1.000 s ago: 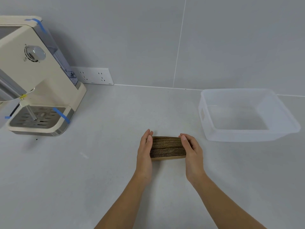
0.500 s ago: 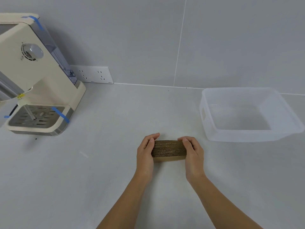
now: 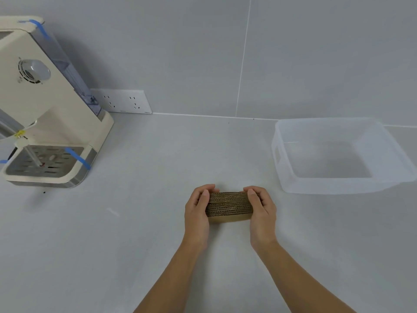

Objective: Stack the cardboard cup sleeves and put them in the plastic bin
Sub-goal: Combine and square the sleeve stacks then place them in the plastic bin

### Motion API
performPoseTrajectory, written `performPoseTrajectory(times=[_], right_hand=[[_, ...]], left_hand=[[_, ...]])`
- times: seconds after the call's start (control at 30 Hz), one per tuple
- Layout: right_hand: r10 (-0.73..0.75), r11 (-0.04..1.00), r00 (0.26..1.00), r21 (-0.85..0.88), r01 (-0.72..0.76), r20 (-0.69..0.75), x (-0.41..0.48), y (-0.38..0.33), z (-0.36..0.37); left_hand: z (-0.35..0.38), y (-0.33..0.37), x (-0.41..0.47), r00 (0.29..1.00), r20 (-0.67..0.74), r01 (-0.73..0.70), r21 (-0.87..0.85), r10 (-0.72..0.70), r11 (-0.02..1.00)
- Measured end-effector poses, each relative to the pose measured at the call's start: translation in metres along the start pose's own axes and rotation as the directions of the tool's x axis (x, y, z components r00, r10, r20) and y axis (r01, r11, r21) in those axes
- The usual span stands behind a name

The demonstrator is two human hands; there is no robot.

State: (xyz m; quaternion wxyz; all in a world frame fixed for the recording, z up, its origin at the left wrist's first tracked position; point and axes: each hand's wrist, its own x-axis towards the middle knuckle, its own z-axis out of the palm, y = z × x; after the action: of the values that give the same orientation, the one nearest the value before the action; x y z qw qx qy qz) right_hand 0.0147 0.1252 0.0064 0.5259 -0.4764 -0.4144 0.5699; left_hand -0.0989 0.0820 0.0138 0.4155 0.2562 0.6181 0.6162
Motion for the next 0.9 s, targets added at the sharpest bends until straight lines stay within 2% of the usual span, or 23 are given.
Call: performPoseTrajectory(times=[0.17,0.37,0.57,0.73,0.8,0.9], right_hand=[[0.04,0.999,0.998,0.012,-0.039,-0.045,0.001,-0.009,0.006],[-0.054,0.994,0.998,0.097,0.055,-0.013,0.001,-0.028,0.007],[-0.025,0.998,1.0,-0.066,0.024,-0.018,-0.01,-0.003,-0.003],[0.032,0.999,0.999,-0.03,-0.033,-0.031,-0.004,0.0,-0.003],[0.029,0.998,0.999,-0.049,-0.03,-0.022,-0.005,0.001,-0.004],[0.027,0.998,0.999,-0.054,-0.028,-0.019,-0.005,0.002,-0.005]], left_hand=[[0.003,0.009,-0.002,1.0,-0.013,0.029,0.047,-0.028,0.998],[0.0,0.029,-0.003,0.992,0.037,-0.12,-0.012,0.12,0.993],[0.0,0.002,-0.011,1.0,0.002,-0.021,0.053,0.02,0.998],[0.0,0.0,-0.005,1.0,-0.001,0.011,0.039,-0.011,0.999],[-0.002,0.0,-0.006,0.999,0.032,0.011,0.021,-0.012,1.0],[-0.014,0.001,-0.007,0.982,0.187,-0.011,0.005,0.01,1.0]])
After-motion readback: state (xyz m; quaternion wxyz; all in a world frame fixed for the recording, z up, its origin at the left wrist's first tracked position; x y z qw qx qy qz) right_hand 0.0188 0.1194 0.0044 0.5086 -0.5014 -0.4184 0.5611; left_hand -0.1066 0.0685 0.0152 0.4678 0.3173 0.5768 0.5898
